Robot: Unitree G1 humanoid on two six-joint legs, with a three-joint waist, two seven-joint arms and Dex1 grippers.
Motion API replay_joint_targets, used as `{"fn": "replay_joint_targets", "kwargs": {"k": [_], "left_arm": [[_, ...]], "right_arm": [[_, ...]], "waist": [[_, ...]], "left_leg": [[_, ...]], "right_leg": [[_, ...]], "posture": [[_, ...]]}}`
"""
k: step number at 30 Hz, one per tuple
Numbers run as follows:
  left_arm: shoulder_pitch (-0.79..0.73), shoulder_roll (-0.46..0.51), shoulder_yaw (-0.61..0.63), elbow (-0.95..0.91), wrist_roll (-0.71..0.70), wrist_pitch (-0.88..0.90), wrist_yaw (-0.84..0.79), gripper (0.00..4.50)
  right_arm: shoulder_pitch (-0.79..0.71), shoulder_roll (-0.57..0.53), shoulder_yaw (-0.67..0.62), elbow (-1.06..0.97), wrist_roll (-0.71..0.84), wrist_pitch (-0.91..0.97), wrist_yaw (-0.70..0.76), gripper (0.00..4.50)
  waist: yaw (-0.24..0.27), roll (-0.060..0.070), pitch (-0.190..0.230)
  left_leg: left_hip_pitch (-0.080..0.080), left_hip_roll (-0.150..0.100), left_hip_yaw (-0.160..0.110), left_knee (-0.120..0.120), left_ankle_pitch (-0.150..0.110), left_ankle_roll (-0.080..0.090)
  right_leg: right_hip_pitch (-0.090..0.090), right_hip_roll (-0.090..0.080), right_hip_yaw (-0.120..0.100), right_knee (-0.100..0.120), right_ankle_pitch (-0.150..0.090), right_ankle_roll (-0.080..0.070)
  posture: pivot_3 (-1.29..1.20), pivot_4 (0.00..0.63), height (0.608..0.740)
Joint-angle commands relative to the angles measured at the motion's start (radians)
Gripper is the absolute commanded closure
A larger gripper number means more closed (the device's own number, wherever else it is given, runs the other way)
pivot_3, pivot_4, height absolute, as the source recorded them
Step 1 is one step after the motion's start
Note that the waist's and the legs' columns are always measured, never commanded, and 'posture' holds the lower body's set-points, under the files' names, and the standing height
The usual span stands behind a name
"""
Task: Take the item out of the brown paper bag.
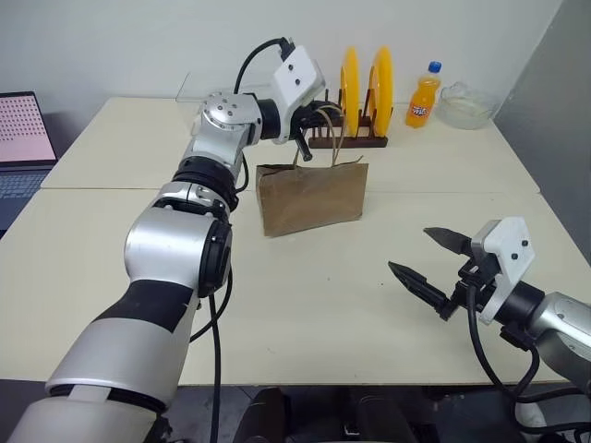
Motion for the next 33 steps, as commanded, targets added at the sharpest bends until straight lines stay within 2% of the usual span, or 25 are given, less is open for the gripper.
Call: {"fn": "replay_joint_targets", "kwargs": {"k": [1,10,33], "left_arm": [[-0.07,0.001,0.027,-0.021,-0.027,-0.031,-0.006,4.42],[-0.091,-0.017,0.047,-0.021,-0.04,-0.033,-0.019,4.42],[-0.025,-0.018,-0.012,-0.013,0.03,-0.002,0.006,4.42]], "right_arm": [[0.004,-0.01,-0.019,-0.043,0.011,-0.018,-0.006,0.0],[0.004,-0.023,-0.016,-0.039,0.015,-0.02,-0.007,0.0],[0.006,-0.024,-0.001,-0.036,-0.004,-0.031,-0.007,0.0]], "waist": [[0.0,0.0,0.0],[0.0,0.0,0.0],[0.0,0.0,0.0]], "left_leg": [[0.0,0.0,0.0,0.0,0.0,0.0],[0.0,0.0,0.0,0.0,0.0,0.0],[0.0,0.0,0.0,0.0,0.0,0.0]], "right_leg": [[0.0,0.0,0.0,0.0,0.0,0.0],[0.0,0.0,0.0,0.0,0.0,0.0],[0.0,0.0,0.0,0.0,0.0,0.0]], "posture": [[0.0,0.15,0.74],[0.0,0.15,0.74],[0.0,0.15,0.74]]}}
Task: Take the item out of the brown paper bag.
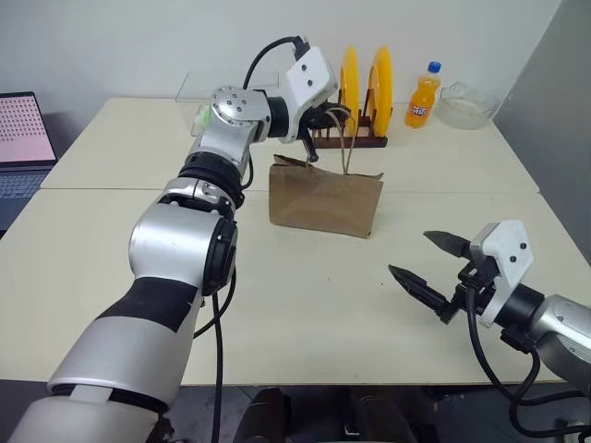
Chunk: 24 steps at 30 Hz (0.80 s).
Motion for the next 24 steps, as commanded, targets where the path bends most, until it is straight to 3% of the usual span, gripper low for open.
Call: {"fn": "replay_joint_targets", "kwargs": {"k": [1,3,6,18,24], "left_arm": [[-0.007,0.002,0.002,-0.019,-0.006,-0.005,0.015,4.42],[0.0,0.008,-0.012,-0.019,0.006,0.002,0.002,4.42],[0.005,0.018,-0.033,-0.019,0.028,0.0,0.014,3.82],[0.014,0.08,-0.073,-0.029,0.067,-0.023,0.032,0.03],[0.038,0.141,-0.086,-0.048,0.06,-0.057,-0.049,0.03]], "right_arm": [[-0.013,-0.009,-0.006,-0.035,-0.006,-0.025,-0.001,0.0],[-0.022,-0.005,-0.006,-0.033,-0.004,-0.029,-0.004,0.0],[-0.034,0.001,-0.002,-0.03,-0.009,-0.038,-0.004,0.0],[-0.068,0.003,0.028,-0.003,-0.071,-0.105,0.024,0.0],[-0.086,0.004,0.054,0.021,-0.112,-0.125,0.041,0.0]], "waist": [[0.0,0.0,0.0],[0.0,0.0,0.0],[0.0,0.0,0.0],[-0.001,0.0,0.0],[-0.002,0.0,0.0]], "left_leg": [[0.0,0.0,0.0,0.0,0.0,0.0],[0.0,0.0,0.0,0.0,0.0,0.0],[0.0,0.0,0.0,0.0,0.0,0.0],[0.001,0.0,0.0,0.0,0.0,0.0],[0.002,0.0,0.001,0.0,0.0,0.0]], "right_leg": [[0.0,0.0,0.0,0.0,0.0,0.0],[0.0,0.0,0.0,0.0,0.0,0.0],[0.0,0.0,0.0,0.0,0.0,0.0],[0.0,0.0,0.0,0.001,0.0,0.0],[0.0,0.0,0.001,0.001,0.0,0.0]], "posture": [[0.0,0.15,0.74],[0.0,0.15,0.74],[0.0,0.15,0.74],[0.0,0.15,0.74],[0.0,0.15,0.74]]}}
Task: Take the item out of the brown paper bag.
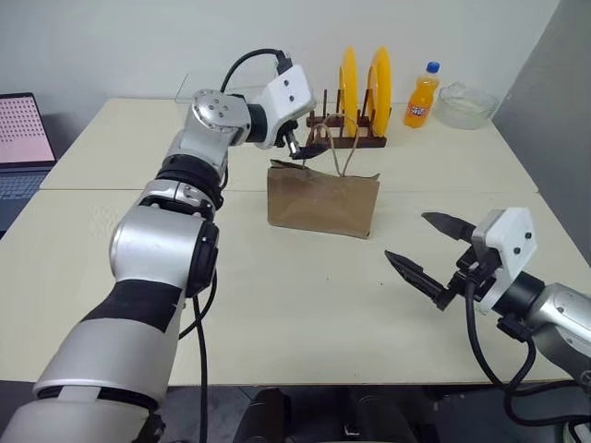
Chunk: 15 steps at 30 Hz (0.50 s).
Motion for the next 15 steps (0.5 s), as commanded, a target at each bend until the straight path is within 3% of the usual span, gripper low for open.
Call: {"fn": "replay_joint_targets", "kwargs": {"k": [1,11,15], "left_arm": [[-0.007,0.037,0.004,-0.045,-0.016,-0.026,-0.035,0.03],[0.101,0.131,0.059,-0.209,-0.154,0.018,-0.23,0.03],[0.265,0.185,0.103,-0.485,-0.247,0.149,-0.246,0.03]], "right_arm": [[-0.017,0.003,-0.002,0.002,-0.027,-0.036,0.016,0.0],[-0.064,-0.004,0.043,0.064,-0.091,-0.068,0.08,0.0],[-0.111,0.003,0.07,0.114,-0.125,-0.077,0.098,0.0]], "waist": [[0.0,0.0,0.0],[-0.001,0.0,0.0],[-0.007,0.0,0.0]], "left_leg": [[0.0,0.0,0.0,0.0,0.0,0.0],[0.001,0.0,0.001,0.0,0.0,0.0],[0.001,0.0,0.001,0.0,0.0,0.0]], "right_leg": [[0.0,0.0,0.0,0.0,0.0,0.0],[0.001,0.0,0.001,0.0,0.0,0.0],[0.001,0.0,0.001,0.0,0.001,-0.001]], "posture": [[0.0,0.15,0.74],[0.0,0.15,0.74],[0.0,0.15,0.74]]}}
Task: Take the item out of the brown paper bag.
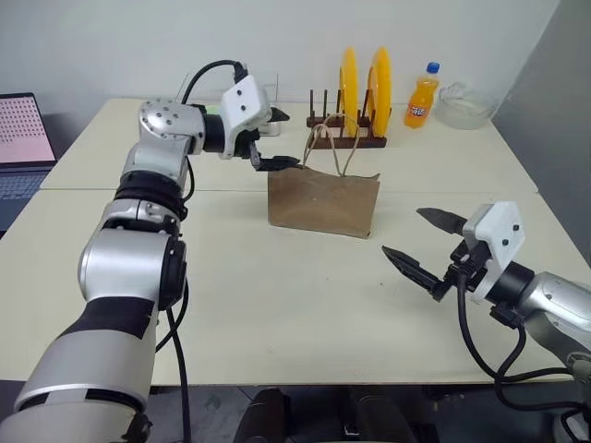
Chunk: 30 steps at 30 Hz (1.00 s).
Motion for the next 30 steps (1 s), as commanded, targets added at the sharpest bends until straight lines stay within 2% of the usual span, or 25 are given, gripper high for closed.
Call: {"fn": "replay_joint_targets", "kwargs": {"k": [1,5,8,11,14,17,20,23,28,30], "left_arm": [[0.13,0.056,0.067,-0.308,-0.107,0.15,0.007,0.03],[0.441,0.112,0.141,-0.816,-0.233,0.444,0.067,0.03],[0.668,0.097,0.241,-1.153,-0.331,0.648,0.208,0.03],[0.825,0.086,0.286,-1.382,-0.402,0.763,0.297,0.03],[0.913,0.039,0.352,-1.55,-0.501,0.875,0.42,0.03],[1.005,0.017,0.381,-1.7,-0.582,0.94,0.486,0.0],[1.099,0.013,0.401,-1.8,-0.65,0.98,0.536,0.0],[1.154,0.028,0.398,-1.836,-0.703,1.003,0.555,0.0],[1.146,0.064,0.366,-1.844,-0.766,0.992,0.557,0.0],[1.137,0.069,0.359,-1.84,-0.78,0.984,0.567,0.0]], "right_arm": [[-0.046,0.005,0.013,0.028,-0.037,-0.039,0.019,0.0],[-0.121,0.014,0.074,0.098,-0.101,-0.077,0.045,0.0],[-0.19,0.02,0.102,0.168,-0.126,-0.095,0.081,0.0],[-0.263,0.012,0.118,0.262,-0.155,-0.116,0.136,0.0],[-0.352,0.012,0.135,0.382,-0.198,-0.151,0.181,0.0],[-0.423,0.02,0.148,0.489,-0.238,-0.193,0.22,0.56],[-0.515,0.031,0.2,0.626,-0.306,-0.261,0.274,1.56],[-0.618,0.056,0.268,0.782,-0.394,-0.338,0.319,2.77],[-0.864,0.151,0.365,1.17,-0.559,-0.518,0.356,4.47],[-0.951,0.188,0.384,1.323,-0.608,-0.582,0.359,4.47]], "waist": [[-0.006,0.0,0.0],[-0.023,0.001,-0.001],[-0.022,0.001,-0.001],[-0.017,0.001,-0.001],[-0.007,0.001,-0.001],[0.001,0.0,-0.001],[0.001,0.001,-0.001],[0.0,0.001,-0.001],[-0.006,0.001,-0.001],[-0.006,0.001,-0.001]], "left_leg": [[0.001,0.0,0.0,0.0,0.0,0.0],[0.002,0.001,-0.001,-0.001,0.0,0.0],[0.002,0.001,-0.001,-0.001,0.0,0.0],[0.002,0.001,-0.001,0.0,0.0,0.0],[0.003,0.0,-0.001,0.0,0.0,0.0],[0.004,0.0,-0.001,0.0,0.0,0.0],[0.005,0.0,0.0,0.0,0.0,0.0],[0.006,0.001,0.0,0.0,0.0,0.0],[0.006,0.001,0.002,-0.001,0.0,0.0],[0.006,0.001,0.002,0.0,0.0,-0.001]], "right_leg": [[0.0,0.0,0.001,0.0,0.001,-0.001],[0.0,0.0,0.002,0.0,0.002,-0.004],[0.0,0.0,0.002,0.0,0.002,-0.004],[0.001,0.0,0.002,0.0,0.002,-0.004],[0.002,0.0,0.002,0.0,0.002,-0.004],[0.003,0.0,0.002,-0.001,0.002,-0.004],[0.003,0.0,0.003,0.0,0.002,-0.004],[0.003,0.0,0.003,0.0,0.002,-0.004],[0.003,0.001,0.004,0.0,0.003,-0.005],[0.003,0.001,0.004,0.0,0.003,-0.005]], "posture": [[0.0,0.15,0.74],[0.0,0.15,0.74],[0.0,0.15,0.74],[0.0,0.15,0.74],[0.0,0.15,0.74],[0.0,0.15,0.74],[0.0,0.15,0.74],[0.0,0.15,0.74],[0.0,0.15,0.74],[0.0,0.15,0.74]]}}
